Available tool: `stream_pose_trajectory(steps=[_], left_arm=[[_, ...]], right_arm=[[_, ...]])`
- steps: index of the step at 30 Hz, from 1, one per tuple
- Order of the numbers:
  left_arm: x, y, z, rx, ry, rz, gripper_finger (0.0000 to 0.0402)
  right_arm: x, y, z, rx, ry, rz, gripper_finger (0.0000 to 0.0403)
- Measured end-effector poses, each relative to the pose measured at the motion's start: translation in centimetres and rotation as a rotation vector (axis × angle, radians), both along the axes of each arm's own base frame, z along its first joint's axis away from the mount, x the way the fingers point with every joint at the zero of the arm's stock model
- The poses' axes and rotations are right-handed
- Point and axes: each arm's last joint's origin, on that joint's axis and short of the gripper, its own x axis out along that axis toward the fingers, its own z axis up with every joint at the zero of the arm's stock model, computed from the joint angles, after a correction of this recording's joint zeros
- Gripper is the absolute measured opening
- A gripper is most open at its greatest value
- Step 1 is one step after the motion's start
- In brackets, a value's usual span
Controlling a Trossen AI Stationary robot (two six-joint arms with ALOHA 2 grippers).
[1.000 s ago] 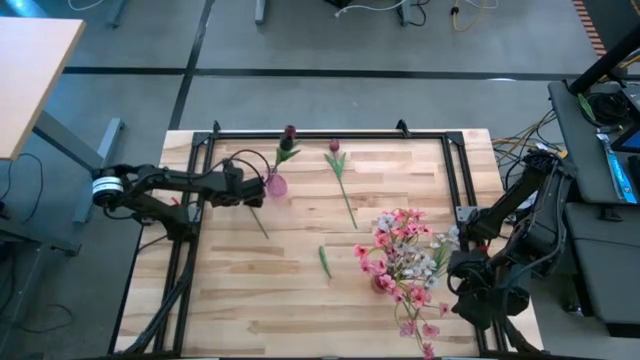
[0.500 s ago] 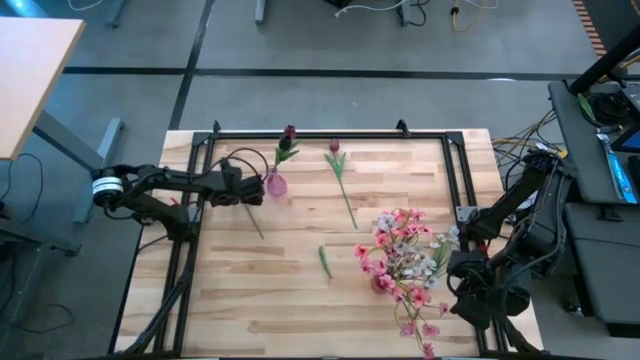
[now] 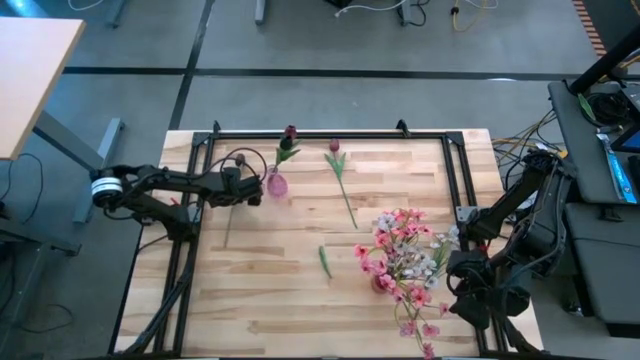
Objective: Sort flowers into vase by color
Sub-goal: Put the black flower into the purple vase
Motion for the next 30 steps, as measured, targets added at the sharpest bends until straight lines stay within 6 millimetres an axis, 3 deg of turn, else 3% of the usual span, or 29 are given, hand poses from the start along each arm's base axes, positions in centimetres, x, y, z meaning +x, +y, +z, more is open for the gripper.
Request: stream_pose_trajectory(steps=[5, 10, 15, 23, 30], left_arm=[[0.2, 0.2, 1.1, 0.015, 0.055, -0.003, 0.0001], [0.5, 0.6, 4.1, 0.071, 0.149, 0.004, 0.0001], [0.6, 0.8, 8.5, 0.152, 0.165, -0.007, 0.0000], [-1.0, -0.2, 16.5, 0.331, -0.059, -0.094, 0.0000], [-3.2, -3.3, 20.5, 0.536, -0.309, -0.232, 0.0000]], right_arm=[[0.0, 0.0, 0.0, 0.000, 0.000, -0.001, 0.0233], [0.0, 0.0, 0.0, 0.000, 0.000, -0.004, 0.0233], [0.0, 0.0, 0.0, -0.005, -0.008, -0.007, 0.0233], [0.1, 0.0, 0.0, -0.012, -0.019, -0.016, 0.0233], [0.1, -0.1, 0.0, -0.017, -0.026, -0.020, 0.0233]])
